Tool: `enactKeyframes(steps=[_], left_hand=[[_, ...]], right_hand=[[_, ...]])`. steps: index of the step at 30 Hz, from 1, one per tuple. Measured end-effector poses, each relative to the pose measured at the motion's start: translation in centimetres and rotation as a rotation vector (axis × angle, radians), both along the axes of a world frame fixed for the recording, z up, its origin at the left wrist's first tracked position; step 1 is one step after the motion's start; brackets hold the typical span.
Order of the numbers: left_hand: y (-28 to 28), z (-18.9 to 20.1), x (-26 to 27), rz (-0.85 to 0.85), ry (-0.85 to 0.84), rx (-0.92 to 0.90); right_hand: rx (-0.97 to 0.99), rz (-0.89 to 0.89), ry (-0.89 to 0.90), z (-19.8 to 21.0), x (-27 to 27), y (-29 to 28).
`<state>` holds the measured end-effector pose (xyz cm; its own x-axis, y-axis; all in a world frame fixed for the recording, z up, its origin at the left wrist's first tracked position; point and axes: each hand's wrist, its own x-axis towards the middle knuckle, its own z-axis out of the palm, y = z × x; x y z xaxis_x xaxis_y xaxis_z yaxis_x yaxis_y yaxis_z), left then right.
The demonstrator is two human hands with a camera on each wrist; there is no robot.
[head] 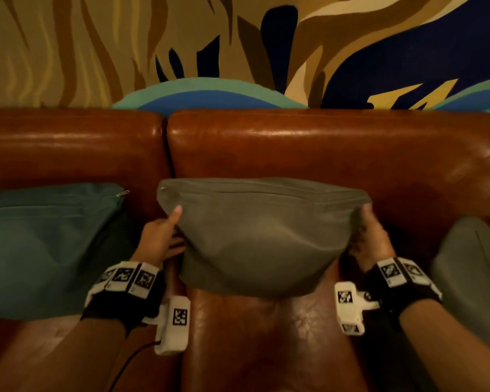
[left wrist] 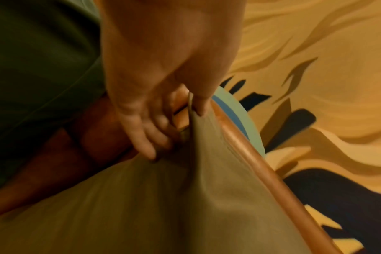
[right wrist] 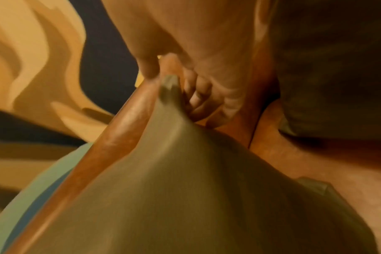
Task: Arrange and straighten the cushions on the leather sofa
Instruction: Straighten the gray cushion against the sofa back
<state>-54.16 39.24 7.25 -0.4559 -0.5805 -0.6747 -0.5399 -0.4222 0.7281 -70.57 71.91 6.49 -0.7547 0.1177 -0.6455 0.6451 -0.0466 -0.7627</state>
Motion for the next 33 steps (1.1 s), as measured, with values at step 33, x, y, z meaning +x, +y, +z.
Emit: enactKeyframes(steps=[33], left_hand=[[10.6,-2.7,-7.3,-0.924,-0.056,-1.086]], right_hand=[[1.042,0.848,0.876,0.6,4.0,-11.6]])
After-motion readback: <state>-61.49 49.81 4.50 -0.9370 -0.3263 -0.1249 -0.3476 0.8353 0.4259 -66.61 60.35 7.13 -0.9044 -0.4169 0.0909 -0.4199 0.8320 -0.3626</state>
